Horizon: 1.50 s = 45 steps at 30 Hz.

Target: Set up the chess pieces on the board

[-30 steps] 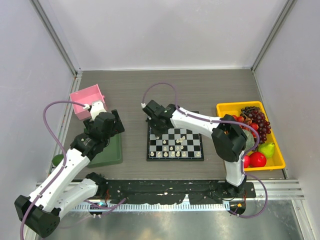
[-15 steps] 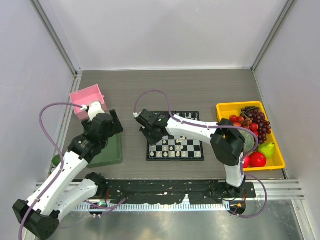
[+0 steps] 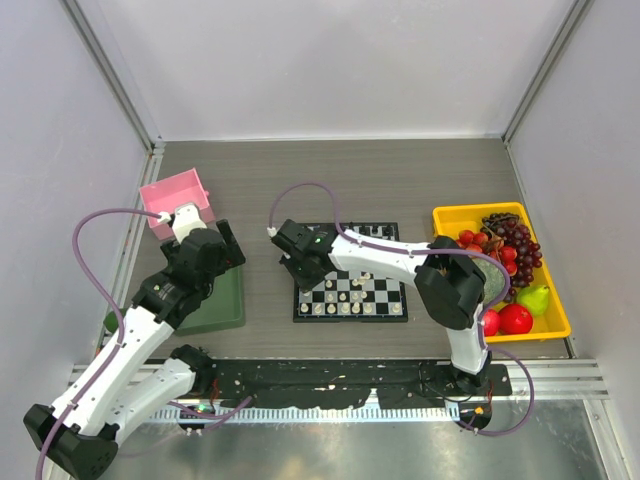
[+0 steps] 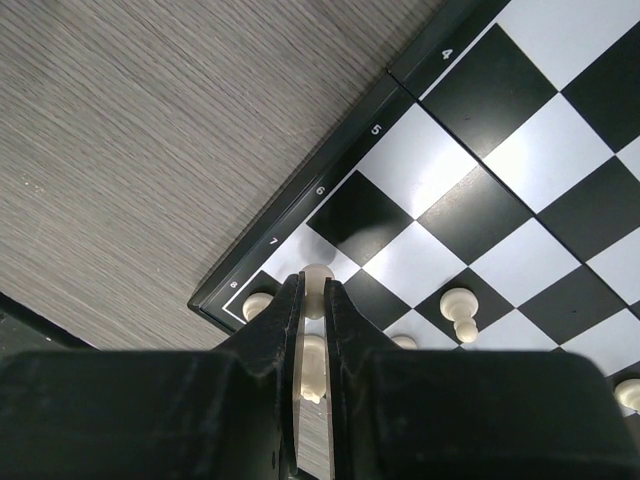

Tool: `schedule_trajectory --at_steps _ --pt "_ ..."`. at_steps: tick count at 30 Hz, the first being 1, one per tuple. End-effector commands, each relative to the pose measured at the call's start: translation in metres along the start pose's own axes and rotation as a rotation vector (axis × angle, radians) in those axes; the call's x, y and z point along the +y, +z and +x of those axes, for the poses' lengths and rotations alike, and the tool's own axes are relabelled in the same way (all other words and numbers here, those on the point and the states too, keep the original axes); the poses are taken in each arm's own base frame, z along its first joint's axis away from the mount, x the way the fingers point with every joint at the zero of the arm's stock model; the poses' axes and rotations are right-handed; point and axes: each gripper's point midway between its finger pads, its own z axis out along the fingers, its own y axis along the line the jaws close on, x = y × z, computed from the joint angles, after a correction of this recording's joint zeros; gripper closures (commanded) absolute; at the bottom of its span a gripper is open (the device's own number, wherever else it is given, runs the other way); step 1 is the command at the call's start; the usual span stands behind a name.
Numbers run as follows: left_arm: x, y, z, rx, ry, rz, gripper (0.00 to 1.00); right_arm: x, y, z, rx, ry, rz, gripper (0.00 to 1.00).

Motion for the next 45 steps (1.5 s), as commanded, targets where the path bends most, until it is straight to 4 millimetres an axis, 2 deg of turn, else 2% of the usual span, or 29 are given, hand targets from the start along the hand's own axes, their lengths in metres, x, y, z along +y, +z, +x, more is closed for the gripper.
schedule_trajectory --at_steps 1,11,21,27,33,37,45 --pt "0.005 -0.001 -0.007 -0.032 -0.030 -0.021 0.00 0.008 0.000 -0.006 -0.021 0.004 -0.026 0.89" --pt "0.005 0.001 -0.005 -0.029 -0.027 -0.024 0.00 0.011 0.004 -0.002 -0.004 -0.004 -0.028 0.87" --pt "0.005 0.001 -0.005 -0.030 -0.027 -0.025 0.00 0.011 0.002 -0.005 -0.012 -0.008 -0.031 0.67" --pt "0.005 0.000 -0.005 -0.032 -0.028 -0.025 0.00 0.011 -0.017 -0.019 -0.075 -0.005 -0.022 0.61" --pt "0.006 0.000 -0.006 -0.036 -0.030 -0.028 0.00 -0.002 -0.051 -0.038 -0.177 0.013 0.011 0.59" --pt "0.006 0.001 -0.005 -0.034 -0.029 -0.029 0.00 -0.016 -0.060 -0.041 -0.205 0.039 0.048 0.58" --pt "0.007 0.001 -0.006 -0.036 -0.029 -0.031 0.00 -0.052 -0.044 -0.022 -0.142 0.149 0.101 0.59"
